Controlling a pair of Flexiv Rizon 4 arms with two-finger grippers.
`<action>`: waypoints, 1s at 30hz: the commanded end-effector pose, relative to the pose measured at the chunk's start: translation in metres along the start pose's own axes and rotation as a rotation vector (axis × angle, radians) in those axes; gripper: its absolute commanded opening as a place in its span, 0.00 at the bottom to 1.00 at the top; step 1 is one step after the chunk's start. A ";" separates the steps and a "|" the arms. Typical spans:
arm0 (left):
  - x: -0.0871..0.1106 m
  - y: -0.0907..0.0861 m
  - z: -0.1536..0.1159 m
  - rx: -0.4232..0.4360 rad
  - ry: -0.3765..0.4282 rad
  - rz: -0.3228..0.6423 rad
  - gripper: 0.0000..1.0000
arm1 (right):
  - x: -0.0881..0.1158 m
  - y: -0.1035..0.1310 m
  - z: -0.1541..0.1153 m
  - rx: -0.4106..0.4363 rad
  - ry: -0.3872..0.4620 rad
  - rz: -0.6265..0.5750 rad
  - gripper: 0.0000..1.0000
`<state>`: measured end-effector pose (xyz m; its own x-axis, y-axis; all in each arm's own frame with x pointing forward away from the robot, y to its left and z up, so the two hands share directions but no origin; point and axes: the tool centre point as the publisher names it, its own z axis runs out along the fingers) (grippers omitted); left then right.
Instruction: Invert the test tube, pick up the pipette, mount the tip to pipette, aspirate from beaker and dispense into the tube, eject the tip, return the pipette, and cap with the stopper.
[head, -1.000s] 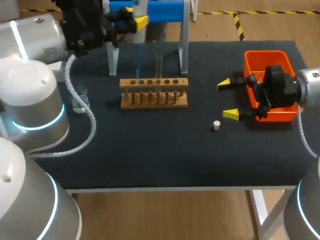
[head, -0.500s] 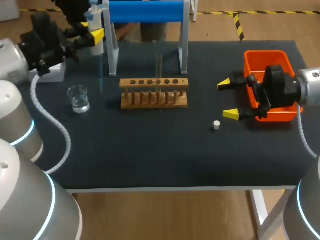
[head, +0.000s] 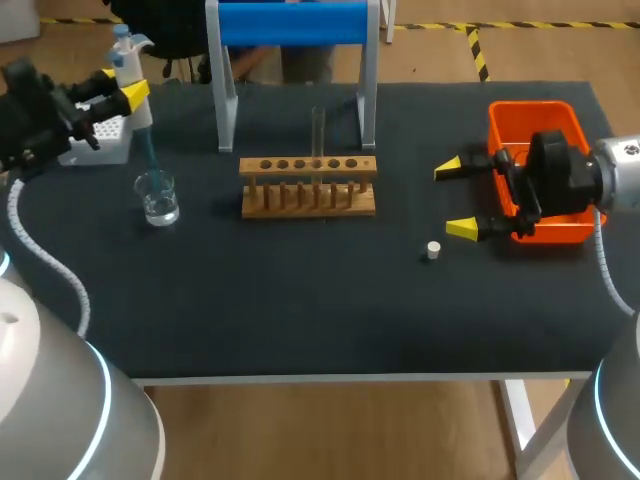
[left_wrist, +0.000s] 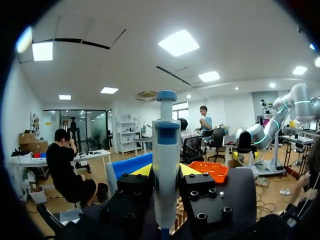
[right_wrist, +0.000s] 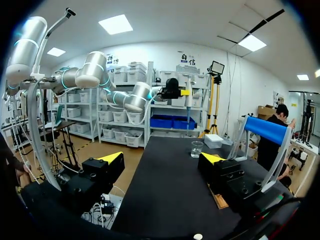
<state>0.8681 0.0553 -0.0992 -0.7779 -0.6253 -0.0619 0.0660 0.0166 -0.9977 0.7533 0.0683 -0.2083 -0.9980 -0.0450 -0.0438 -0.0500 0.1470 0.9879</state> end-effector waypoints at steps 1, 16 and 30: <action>-0.016 0.005 -0.001 0.009 0.017 0.008 0.00 | 0.001 0.001 0.000 0.003 -0.001 0.000 1.00; -0.049 0.021 0.011 0.025 0.030 0.018 0.00 | 0.001 0.001 0.000 0.003 -0.001 0.000 1.00; -0.059 0.028 0.013 0.019 0.032 0.012 0.00 | 0.001 0.001 0.000 0.003 -0.001 0.000 1.00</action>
<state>0.9214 0.0804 -0.1221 -0.7914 -0.6068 -0.0737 0.0844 0.0109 -0.9964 0.7533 0.0683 -0.2083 -0.9980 -0.0449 -0.0438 -0.0500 0.1470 0.9879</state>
